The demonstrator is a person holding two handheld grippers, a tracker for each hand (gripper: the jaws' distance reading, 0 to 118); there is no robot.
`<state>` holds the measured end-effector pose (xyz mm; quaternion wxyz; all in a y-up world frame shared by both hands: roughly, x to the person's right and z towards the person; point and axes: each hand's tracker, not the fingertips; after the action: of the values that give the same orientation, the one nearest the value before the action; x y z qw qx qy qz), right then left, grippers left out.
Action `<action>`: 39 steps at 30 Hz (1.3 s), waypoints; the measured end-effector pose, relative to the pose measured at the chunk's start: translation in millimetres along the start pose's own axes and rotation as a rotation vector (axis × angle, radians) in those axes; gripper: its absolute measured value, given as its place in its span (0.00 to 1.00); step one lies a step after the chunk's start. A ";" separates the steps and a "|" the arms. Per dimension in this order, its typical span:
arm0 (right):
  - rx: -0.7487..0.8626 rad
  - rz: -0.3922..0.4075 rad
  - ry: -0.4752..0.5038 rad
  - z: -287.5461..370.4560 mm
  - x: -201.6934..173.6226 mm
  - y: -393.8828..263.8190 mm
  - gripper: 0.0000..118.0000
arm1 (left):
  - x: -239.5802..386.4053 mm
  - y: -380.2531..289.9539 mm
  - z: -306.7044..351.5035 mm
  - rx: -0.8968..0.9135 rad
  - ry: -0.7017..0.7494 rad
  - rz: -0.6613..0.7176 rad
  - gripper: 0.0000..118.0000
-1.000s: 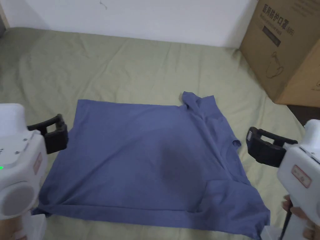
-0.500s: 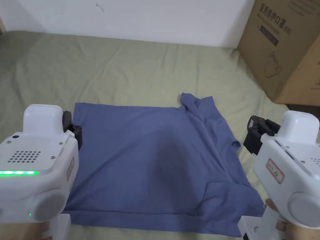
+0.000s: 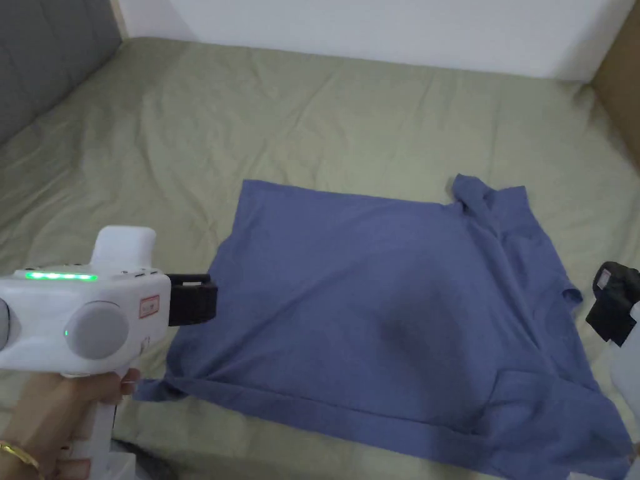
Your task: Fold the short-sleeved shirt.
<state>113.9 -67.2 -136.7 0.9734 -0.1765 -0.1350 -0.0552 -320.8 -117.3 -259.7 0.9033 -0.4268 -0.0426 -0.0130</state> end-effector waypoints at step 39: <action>-0.686 -0.100 -0.102 -14.7 106.7 -78.5 0.98 | -10.5 -44.3 0.5 -0.135 -0.124 0.214 0.03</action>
<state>207.4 -152.0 -94.0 0.8454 -0.4892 -0.1654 -0.1362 -333.9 -145.2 -226.2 0.8643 -0.4888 -0.0516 0.1068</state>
